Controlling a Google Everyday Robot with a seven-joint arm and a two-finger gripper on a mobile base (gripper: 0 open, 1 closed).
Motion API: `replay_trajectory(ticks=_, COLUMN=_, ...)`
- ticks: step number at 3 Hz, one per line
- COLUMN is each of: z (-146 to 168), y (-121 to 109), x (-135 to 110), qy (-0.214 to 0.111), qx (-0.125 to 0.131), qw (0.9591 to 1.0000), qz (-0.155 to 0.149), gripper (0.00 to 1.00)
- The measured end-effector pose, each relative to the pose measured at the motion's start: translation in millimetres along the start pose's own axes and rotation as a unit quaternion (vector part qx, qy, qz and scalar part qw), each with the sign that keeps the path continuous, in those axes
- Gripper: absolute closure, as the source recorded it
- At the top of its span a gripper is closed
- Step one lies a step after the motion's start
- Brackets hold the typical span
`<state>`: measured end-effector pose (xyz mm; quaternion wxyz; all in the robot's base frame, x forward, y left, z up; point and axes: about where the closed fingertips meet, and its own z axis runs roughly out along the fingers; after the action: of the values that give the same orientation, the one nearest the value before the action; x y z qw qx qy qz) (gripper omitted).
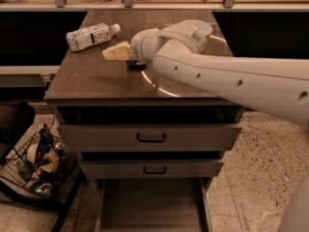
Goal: Place rxbar blueberry into bottom drawer
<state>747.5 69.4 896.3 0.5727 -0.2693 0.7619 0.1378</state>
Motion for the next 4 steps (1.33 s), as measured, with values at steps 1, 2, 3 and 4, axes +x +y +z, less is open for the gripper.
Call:
replay_trajectory(ticks=1, z=18.2, y=12.9, x=14.3, qy=0.01, qx=-0.012, qw=0.9997, qz=0.018, gripper=0.0)
replay_trajectory(ticks=2, z=27.4, y=6.6, x=25.7, qy=0.02, qx=-0.005, qw=0.9993, qz=0.031, gripper=0.0)
replay_trajectory(ticks=3, z=32.8, y=-9.1, x=36.5, qy=0.03, qx=0.011, qw=0.9988, qz=0.038, gripper=0.0)
replay_trajectory(ticks=4, z=41.5, y=-11.3, x=47.6, qy=0.041, qx=0.019, qw=0.9984, qz=0.034, gripper=0.0)
